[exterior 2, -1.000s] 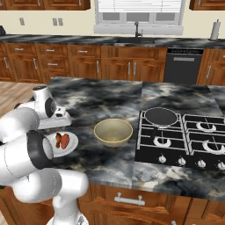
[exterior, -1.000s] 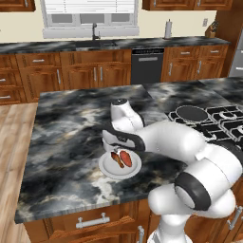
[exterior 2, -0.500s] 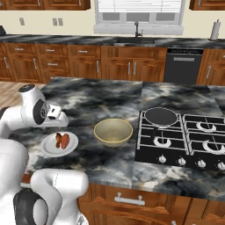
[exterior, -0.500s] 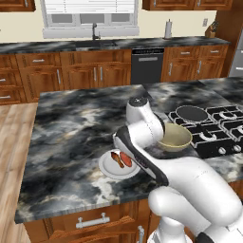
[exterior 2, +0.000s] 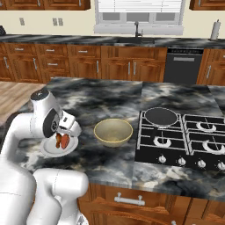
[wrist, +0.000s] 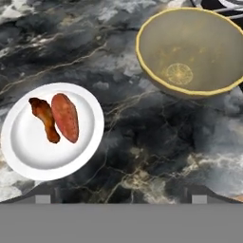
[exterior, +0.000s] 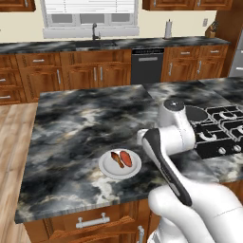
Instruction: Place the chicken drumstick on the plate and place the sweet potato on the same plate.
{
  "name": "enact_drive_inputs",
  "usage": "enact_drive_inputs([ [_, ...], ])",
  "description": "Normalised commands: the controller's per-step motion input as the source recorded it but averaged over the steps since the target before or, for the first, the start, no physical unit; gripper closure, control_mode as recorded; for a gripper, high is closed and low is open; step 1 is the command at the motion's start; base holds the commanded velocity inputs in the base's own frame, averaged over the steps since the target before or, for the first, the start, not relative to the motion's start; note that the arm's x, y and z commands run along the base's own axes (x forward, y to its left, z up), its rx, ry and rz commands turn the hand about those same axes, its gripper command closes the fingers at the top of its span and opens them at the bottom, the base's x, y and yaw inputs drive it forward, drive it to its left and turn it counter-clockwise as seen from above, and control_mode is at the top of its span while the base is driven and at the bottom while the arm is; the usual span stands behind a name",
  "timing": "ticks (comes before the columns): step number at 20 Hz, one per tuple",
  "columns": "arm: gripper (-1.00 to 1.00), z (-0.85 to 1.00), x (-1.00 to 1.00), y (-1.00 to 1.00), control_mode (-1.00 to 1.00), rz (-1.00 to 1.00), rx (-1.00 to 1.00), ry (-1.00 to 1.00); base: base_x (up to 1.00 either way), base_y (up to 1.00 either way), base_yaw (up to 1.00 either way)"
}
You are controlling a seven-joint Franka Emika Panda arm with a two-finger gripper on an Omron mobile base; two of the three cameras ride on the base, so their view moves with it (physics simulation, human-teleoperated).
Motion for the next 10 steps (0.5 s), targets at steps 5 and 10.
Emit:
enact_drive_inputs([
  [5, -1.0, 0.01, -0.08, -0.54, -1.0, -0.17, 0.12, 0.0, 0.0, 0.0, 0.0],
  [10, -1.0, 0.09, -0.24, -0.28, -1.0, -0.11, 0.1, -0.04, 0.0, 0.0, 0.0],
])
